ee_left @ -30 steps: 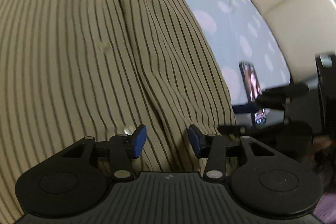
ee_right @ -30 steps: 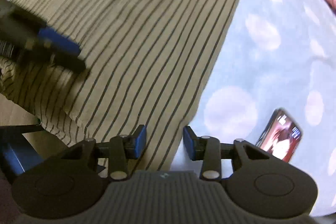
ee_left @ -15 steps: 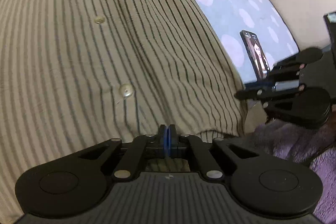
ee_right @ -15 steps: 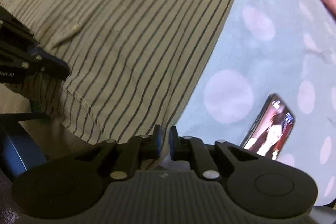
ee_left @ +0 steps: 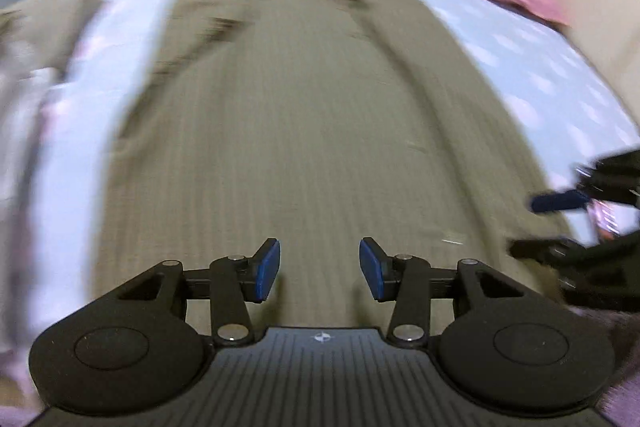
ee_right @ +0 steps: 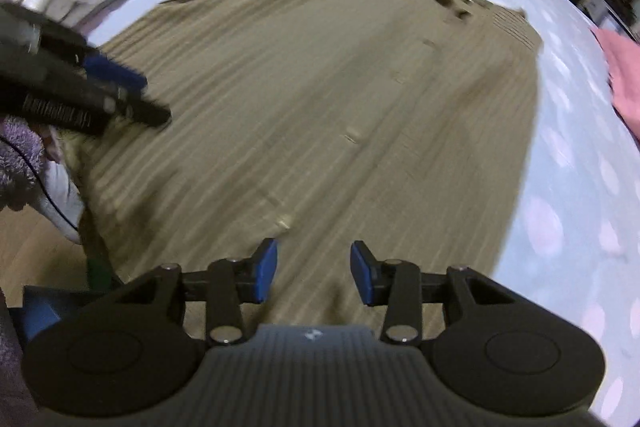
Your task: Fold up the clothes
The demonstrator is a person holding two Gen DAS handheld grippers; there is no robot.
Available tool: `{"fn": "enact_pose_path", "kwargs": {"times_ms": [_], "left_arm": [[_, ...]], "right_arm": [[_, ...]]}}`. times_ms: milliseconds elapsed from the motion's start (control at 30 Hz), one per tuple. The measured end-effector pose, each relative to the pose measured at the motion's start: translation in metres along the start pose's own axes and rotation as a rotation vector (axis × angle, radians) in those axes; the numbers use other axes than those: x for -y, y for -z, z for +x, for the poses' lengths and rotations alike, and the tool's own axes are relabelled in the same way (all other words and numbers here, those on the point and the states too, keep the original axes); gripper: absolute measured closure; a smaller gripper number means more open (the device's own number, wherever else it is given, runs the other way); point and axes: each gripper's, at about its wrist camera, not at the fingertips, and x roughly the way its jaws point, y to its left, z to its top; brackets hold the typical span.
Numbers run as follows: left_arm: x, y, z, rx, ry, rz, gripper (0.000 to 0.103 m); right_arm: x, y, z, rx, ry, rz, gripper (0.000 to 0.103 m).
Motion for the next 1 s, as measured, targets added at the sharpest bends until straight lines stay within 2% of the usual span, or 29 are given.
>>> {"fn": "enact_pose_path", "kwargs": {"times_ms": [100,133,167,200,233,400,500,600,667,733,767,900,1000], "left_arm": [[-0.039,0.006,-0.012,0.035,-0.122,-0.052,0.061],[-0.051,0.008,-0.015,0.039,-0.153,-0.069,0.061],[-0.062,0.009,-0.016,0.044,-0.18,-0.088,0.061],[-0.073,0.011,-0.017,0.048,-0.206,-0.107,0.061],[-0.083,0.013,-0.017,0.049,-0.223,-0.127,0.061],[-0.115,0.019,-0.005,0.019,-0.192,-0.219,0.061],[-0.118,0.023,0.01,-0.036,-0.194,-0.228,0.061],[-0.116,0.029,0.016,-0.074,-0.165,-0.222,0.063],[-0.114,0.031,0.016,-0.077,-0.154,-0.202,0.074],[-0.111,0.032,0.016,-0.072,-0.146,-0.182,0.095],[-0.111,0.033,0.013,-0.064,-0.132,-0.185,0.099],[-0.102,0.03,-0.004,-0.007,-0.062,-0.161,0.103],[-0.085,0.023,-0.014,0.034,-0.022,-0.109,0.103]], "right_arm": [[-0.019,-0.01,0.008,0.01,-0.034,-0.073,0.059],[-0.025,-0.017,0.008,0.018,-0.041,-0.099,0.056],[-0.03,-0.022,0.008,0.027,-0.046,-0.124,0.049],[-0.037,-0.023,0.006,0.039,-0.049,-0.143,0.032],[-0.043,-0.025,0.005,0.05,-0.054,-0.16,0.026],[-0.069,-0.041,0.01,0.051,-0.111,-0.215,0.026],[-0.081,-0.05,0.015,0.049,-0.122,-0.242,0.026],[-0.08,-0.052,0.014,0.048,-0.135,-0.24,0.026],[-0.081,-0.056,0.019,0.038,-0.144,-0.237,0.026],[-0.081,-0.06,0.024,0.027,-0.142,-0.232,0.026],[-0.081,-0.061,0.025,0.025,-0.139,-0.231,0.026],[-0.078,-0.069,0.024,0.042,-0.117,-0.201,0.026],[-0.066,-0.076,0.023,0.055,-0.14,-0.089,0.026]]}}
